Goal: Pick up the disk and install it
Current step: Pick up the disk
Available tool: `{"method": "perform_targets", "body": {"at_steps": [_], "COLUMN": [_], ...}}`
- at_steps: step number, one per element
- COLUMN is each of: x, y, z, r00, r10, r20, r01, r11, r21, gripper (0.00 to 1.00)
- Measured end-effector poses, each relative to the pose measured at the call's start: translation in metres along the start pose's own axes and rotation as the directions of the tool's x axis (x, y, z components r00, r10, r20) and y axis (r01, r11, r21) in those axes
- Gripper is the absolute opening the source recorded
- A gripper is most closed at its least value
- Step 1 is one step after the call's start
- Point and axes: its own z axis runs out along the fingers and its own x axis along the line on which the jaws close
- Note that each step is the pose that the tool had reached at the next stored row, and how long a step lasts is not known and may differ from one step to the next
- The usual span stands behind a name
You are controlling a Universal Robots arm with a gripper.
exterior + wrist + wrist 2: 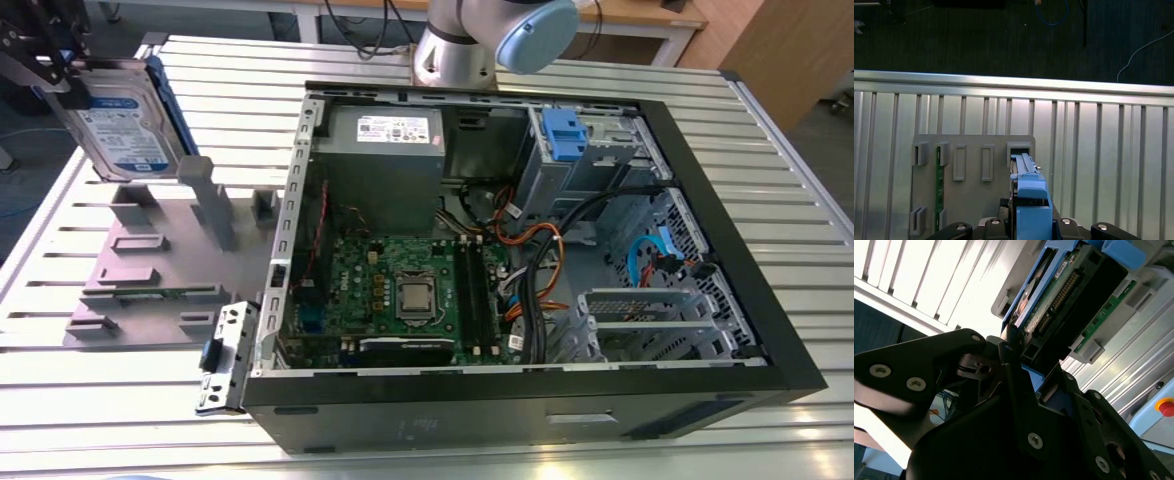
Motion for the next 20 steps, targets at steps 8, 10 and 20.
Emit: {"method": "perform_targets", "body": {"at_steps": [8,10,20], "x": [0.0000,0.0000,-0.0001], "y": [0.0000,0.0000,0.0001], "z": [-0.0018,-0.0023,-0.0047], "r00": [1.0000,1.0000,1.0000], "r10": [0.000,0.000,0.000], "r20": [0.0000,0.0000,0.0000], "r01": [0.000,0.000,0.000], "r11": [1.0000,1.0000,1.0000], "r21": [0.0001,0.0001,0.0001], "gripper": [0.36,0.36,0.36]}}
